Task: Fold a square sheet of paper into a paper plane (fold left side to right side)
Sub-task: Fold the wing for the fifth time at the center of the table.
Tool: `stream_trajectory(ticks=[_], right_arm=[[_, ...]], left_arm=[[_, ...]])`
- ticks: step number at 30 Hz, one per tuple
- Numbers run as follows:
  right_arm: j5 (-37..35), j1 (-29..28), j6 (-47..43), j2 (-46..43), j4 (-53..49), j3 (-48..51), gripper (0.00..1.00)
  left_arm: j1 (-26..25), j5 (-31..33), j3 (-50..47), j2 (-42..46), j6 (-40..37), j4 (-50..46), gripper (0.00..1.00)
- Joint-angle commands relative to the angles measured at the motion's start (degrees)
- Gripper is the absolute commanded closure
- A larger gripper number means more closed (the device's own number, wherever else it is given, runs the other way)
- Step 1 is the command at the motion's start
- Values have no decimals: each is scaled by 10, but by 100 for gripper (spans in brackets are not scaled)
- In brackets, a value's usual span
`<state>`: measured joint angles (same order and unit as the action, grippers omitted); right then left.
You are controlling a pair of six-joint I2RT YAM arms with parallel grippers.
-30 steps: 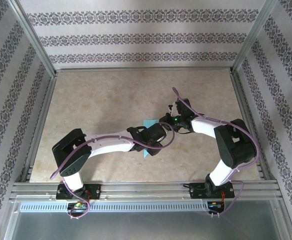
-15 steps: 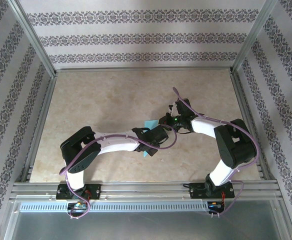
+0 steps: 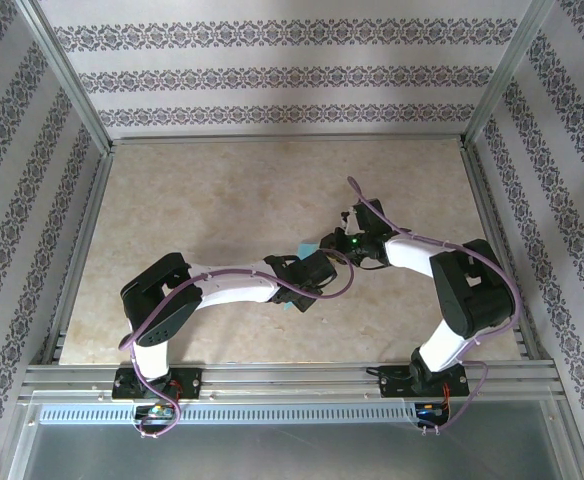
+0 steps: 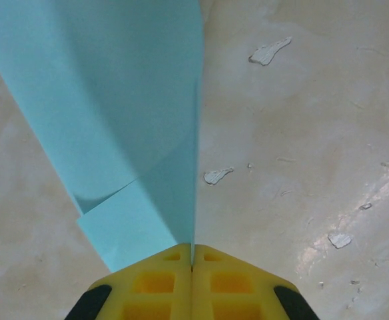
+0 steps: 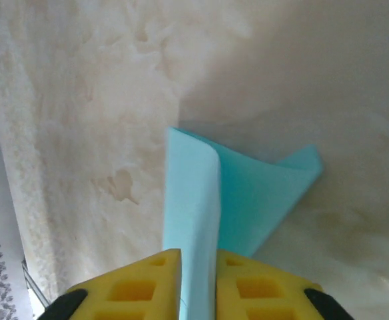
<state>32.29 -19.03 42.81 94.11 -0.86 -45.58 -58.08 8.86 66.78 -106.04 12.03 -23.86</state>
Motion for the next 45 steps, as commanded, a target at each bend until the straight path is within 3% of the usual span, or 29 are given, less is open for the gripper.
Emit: stream_trajectory(ticks=[1,6,10,17,24,33,45], right_arm=[[-39,23,-46,-53,-53,8,69],[-92,67,-107,-130,-131,24,52],[-75,110,-128,-183,-132,62,46],[-31,121,-139,-227,-94,113,42],[16,112,-98,-235,-4,171,44],[17,74,-55,-218,86,207,46],[-13,25,1,-138,202,197,47]], left_arm=[[-4,-3,5,11,4,-16,99],[15,-70,0,33,21,0,100],[45,-166,-3,39,47,20,100],[107,-358,-15,13,133,92,100],[146,-454,-83,6,255,283,100],[168,-506,-131,-34,363,458,100],[193,-522,-179,-50,429,586,100]])
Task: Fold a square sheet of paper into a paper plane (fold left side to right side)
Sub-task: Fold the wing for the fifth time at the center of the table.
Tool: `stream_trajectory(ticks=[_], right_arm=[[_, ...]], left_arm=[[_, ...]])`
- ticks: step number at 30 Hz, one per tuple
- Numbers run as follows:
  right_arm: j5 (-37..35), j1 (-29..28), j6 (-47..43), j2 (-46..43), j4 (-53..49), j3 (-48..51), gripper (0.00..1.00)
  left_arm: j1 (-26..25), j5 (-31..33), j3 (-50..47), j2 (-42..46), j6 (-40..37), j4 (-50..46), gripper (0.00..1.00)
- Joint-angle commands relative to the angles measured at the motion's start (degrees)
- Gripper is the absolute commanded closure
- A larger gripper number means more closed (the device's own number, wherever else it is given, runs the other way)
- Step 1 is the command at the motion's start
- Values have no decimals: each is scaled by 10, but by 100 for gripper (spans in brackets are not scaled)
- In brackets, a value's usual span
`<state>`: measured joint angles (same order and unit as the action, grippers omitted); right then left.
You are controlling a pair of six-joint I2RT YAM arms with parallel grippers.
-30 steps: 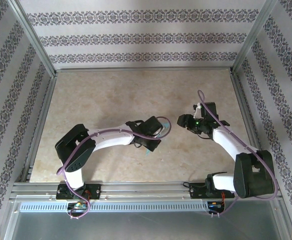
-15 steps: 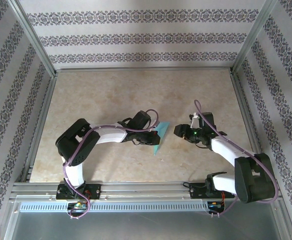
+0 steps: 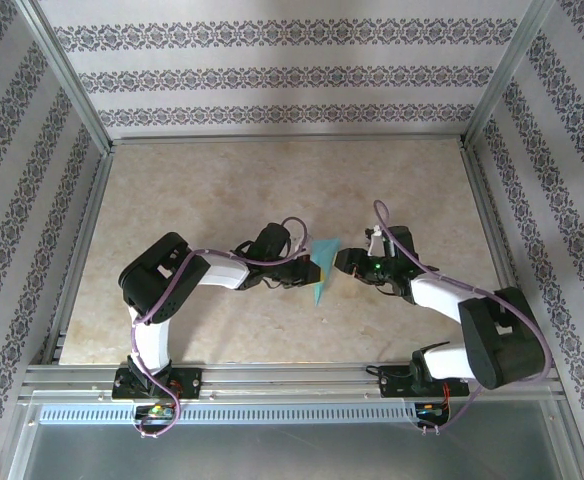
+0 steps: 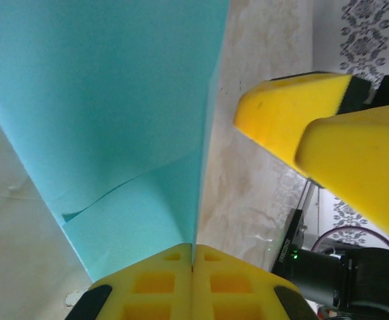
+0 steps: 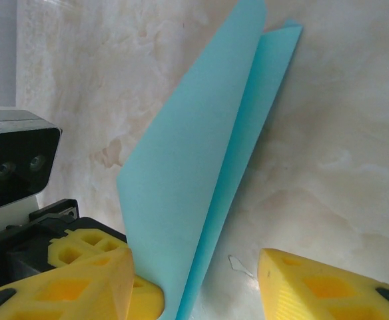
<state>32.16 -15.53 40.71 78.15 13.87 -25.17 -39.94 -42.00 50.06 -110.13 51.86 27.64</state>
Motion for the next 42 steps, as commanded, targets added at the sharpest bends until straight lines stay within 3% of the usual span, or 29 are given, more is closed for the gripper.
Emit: stream_trajectory(ticks=[1,27,42], right_arm=[[-13,-14,26,30,61,-11,47],[-42,-40,21,131,87,-72,48],[-38,-50,21,161,95,-90,48]], left_arm=[[13,-14,-14,-10,32,75,100],[24,-29,-38,-49,83,165,100],[27,-31,-36,-54,86,168,100]])
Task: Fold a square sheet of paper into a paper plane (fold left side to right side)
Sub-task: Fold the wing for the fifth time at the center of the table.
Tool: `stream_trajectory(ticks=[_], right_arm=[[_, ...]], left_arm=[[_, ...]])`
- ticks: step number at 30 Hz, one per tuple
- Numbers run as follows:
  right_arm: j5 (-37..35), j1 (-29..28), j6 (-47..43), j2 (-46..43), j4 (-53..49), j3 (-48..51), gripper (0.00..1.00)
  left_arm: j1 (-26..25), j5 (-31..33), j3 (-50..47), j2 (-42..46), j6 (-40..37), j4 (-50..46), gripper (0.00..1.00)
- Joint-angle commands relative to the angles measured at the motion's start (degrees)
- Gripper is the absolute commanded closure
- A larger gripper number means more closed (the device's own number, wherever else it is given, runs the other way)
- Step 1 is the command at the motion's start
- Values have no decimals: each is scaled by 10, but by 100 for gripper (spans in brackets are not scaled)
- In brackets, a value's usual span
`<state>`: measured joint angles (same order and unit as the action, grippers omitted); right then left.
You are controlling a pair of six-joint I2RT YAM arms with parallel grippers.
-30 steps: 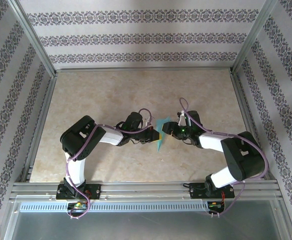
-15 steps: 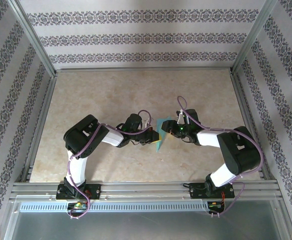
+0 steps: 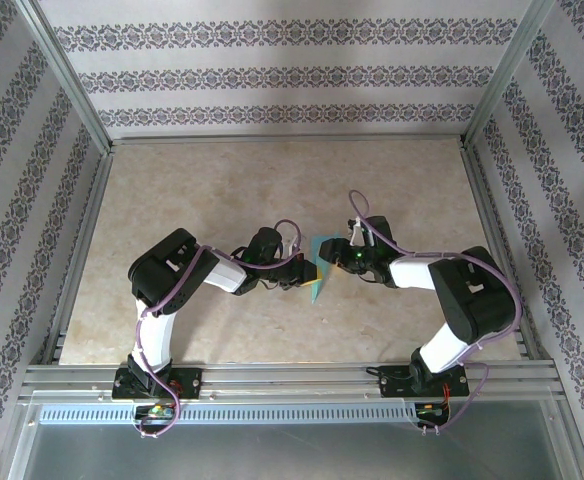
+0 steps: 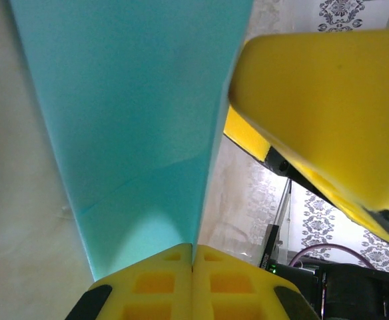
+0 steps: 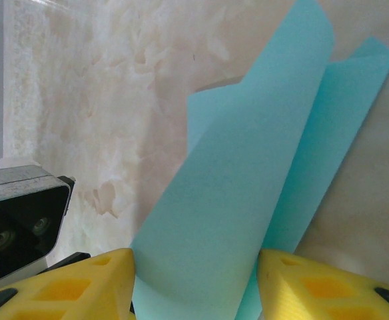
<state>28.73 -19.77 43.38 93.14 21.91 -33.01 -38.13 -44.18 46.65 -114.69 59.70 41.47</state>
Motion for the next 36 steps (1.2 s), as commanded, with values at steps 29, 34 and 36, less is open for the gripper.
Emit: stream_trajectory(ticks=[29,34,36], right_arm=[[-40,-21,-39,49,-81,-37,51],[-41,-22,-38,49,-81,-36,51],[-41,-22,-38,48,-82,-37,51]], left_arm=[[39,10,-7,47,-30,-41,65],[40,12,12,30,-37,-58,65],[40,9,21,23,-36,-61,65]])
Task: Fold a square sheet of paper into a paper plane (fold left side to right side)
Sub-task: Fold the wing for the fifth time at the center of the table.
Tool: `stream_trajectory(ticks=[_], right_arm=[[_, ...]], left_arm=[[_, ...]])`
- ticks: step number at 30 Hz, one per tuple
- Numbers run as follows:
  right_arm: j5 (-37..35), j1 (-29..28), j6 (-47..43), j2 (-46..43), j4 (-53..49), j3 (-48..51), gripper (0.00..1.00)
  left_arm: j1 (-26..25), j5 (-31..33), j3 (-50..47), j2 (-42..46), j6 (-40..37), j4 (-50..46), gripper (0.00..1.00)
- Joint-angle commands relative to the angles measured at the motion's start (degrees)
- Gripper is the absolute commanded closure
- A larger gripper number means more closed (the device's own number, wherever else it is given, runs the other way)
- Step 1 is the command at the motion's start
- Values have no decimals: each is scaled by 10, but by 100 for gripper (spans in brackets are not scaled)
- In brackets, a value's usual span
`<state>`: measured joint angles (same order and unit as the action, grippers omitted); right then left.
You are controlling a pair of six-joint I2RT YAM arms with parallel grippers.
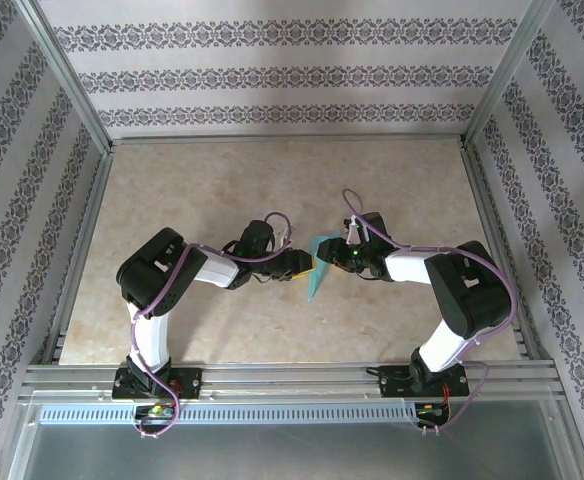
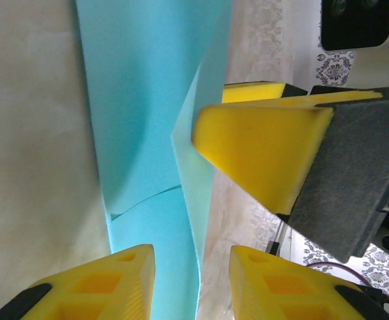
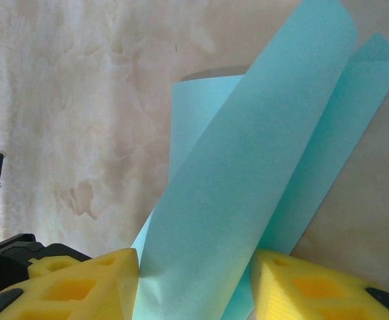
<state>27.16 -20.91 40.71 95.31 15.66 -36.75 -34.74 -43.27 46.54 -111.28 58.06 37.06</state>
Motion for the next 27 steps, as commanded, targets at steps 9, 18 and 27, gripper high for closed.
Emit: stream_trajectory(ticks=[9,18,27], right_arm=[[-26,-11,-13,24,-23,-1,50],[-27,-13,-14,25,-26,-2,51],[-29,-15,-17,24,-31,-4,51]], left_arm=[[6,2,49,-28,-39,-50,75],[6,22,60,-28,-63,-93,89],[6,47,64,-23,-88,-135,96]])
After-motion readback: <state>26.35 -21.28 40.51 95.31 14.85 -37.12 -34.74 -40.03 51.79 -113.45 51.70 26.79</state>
